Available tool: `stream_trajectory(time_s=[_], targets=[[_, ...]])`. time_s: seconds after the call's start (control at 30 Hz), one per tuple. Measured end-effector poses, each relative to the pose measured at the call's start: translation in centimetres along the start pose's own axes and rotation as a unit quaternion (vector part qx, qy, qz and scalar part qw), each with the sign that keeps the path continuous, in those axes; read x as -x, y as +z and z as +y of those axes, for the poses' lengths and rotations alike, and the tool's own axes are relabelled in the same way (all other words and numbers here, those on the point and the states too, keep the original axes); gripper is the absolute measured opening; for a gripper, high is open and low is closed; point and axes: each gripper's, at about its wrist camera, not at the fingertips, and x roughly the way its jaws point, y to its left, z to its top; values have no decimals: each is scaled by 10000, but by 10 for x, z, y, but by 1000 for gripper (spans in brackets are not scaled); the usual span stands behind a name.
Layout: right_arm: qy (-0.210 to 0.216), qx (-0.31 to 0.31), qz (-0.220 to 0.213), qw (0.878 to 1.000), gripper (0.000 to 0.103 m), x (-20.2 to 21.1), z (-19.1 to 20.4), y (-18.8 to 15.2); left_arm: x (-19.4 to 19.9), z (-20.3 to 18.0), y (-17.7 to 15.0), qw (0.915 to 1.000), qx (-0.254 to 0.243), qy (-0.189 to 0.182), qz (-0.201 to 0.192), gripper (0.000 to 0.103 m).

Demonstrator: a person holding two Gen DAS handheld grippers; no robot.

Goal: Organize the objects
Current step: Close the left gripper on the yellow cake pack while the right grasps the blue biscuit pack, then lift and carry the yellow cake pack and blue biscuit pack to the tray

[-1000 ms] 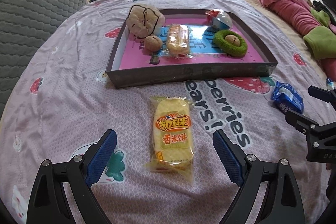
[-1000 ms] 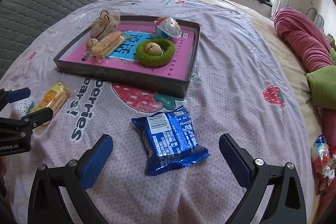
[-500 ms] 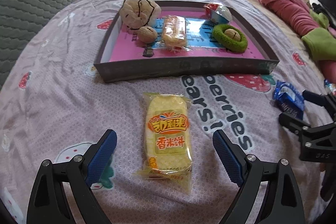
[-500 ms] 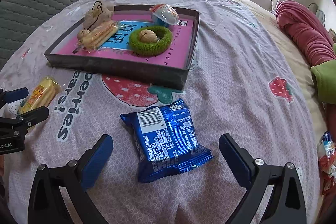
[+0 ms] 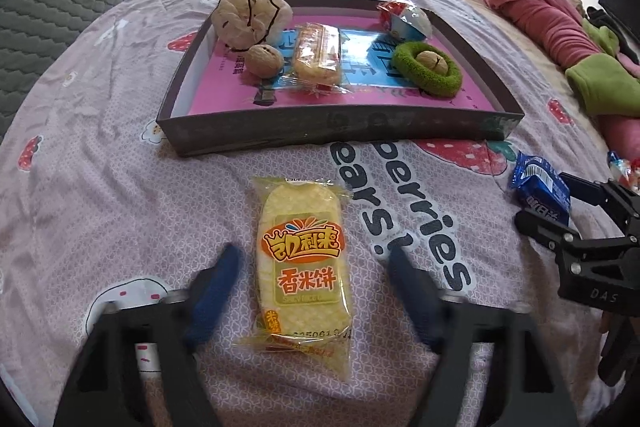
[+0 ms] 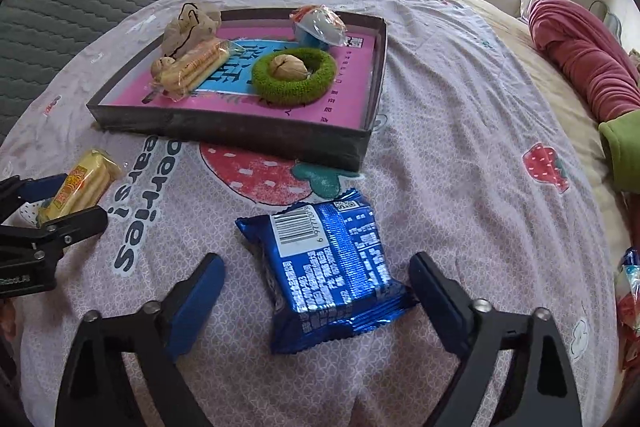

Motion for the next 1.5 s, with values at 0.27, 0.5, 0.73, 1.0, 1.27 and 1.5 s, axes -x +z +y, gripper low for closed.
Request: stream_trajectory(time_s=[0.27,0.5,0.73,1.0,1.27,1.5], targets=[[150,60,-79,9998,57,1,5,-1,-1,2,3,9999,56,-67,57,42],[490,76,-130,9987,53,6,16,-3,3,3,0,9998,133,-140,17,41],[850,39,-278,9960,53,20,28,-2,15,4,-4,9999,85,-70,-60,41],[981,205,-461,9939,53,44,48,-2,49,10,-4,9995,91,49,-300,41],[952,266,-659,9929,53,66,63,-6,76,17,-4,9987,154,111,-482,41],[909,221,-859,9919,53,85,68,-7,91,18,-7,9980,186,59,-604,41]])
